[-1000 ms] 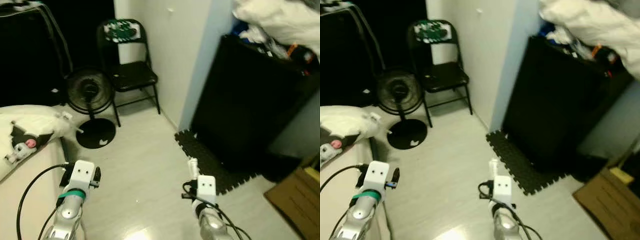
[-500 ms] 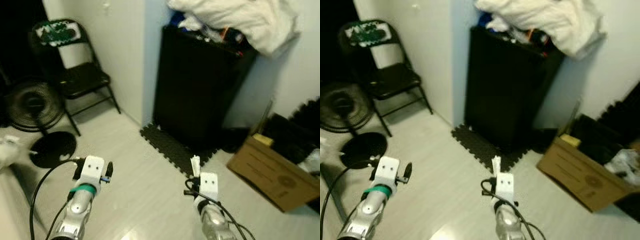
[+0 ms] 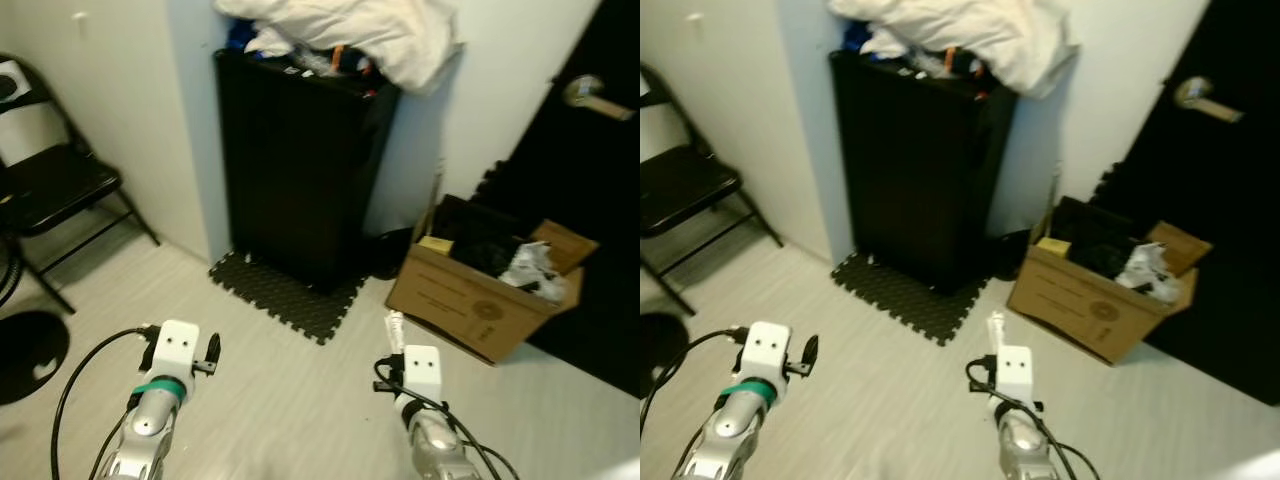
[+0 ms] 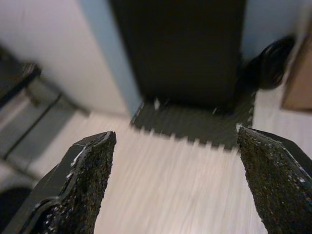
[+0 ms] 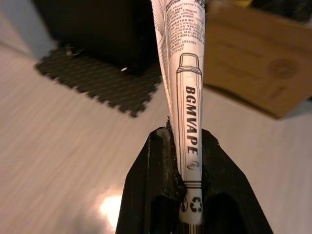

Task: Clean up the room

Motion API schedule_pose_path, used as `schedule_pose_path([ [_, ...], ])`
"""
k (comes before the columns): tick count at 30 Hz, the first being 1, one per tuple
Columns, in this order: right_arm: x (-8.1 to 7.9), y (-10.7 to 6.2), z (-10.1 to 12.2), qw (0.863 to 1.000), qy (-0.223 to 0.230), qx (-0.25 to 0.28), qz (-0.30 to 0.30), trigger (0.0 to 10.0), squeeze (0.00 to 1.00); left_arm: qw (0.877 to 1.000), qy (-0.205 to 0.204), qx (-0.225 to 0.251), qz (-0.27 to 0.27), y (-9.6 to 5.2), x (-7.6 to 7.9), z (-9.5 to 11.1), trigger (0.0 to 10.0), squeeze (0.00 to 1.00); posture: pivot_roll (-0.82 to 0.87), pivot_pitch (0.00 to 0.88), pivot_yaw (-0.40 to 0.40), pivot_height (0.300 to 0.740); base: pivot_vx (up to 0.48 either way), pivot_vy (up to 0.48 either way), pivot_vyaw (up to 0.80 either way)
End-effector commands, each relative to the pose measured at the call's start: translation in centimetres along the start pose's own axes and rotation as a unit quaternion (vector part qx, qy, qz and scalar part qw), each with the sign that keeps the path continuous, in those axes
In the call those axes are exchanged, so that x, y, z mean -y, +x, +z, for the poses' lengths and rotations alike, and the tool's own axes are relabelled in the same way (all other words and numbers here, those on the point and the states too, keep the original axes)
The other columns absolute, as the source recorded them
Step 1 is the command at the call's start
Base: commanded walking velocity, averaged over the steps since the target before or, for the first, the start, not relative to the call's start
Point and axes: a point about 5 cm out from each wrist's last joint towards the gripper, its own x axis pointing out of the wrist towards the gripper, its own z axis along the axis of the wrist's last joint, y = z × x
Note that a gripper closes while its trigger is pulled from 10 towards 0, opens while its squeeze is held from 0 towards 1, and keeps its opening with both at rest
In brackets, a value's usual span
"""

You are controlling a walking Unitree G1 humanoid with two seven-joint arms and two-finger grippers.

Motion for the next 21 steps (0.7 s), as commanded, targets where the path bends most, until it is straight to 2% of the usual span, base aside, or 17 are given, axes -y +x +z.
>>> schedule_pose_path([
  [1,-0.13,-0.32,-0.77,1.0,0.008,-0.011,-0.004,10.0,0.0,1.0,0.012,-0.017,0.006,-0.61,-0.3,-1.08,10.0,0.0,0.03,0.0,0.032,0.74,0.0,0.0,-0.8],
  [12,-0.02,-0.33,-0.78,1.0,0.008,-0.012,-0.007,10.0,0.0,0.999,0.016,-0.026,0.024,-0.48,-0.49,-1.08,10.0,0.0,0.03,0.0,0.032,0.74,0.0,0.0,-0.8],
  [21,0.19,-0.36,-0.85,1.0,0.008,-0.013,-0.009,10.0,0.0,1.0,-0.003,-0.013,0.015,-0.37,0.07,-0.52,10.0,0.0,0.02,0.0,0.03,0.74,0.0,0.0,-0.8],
])
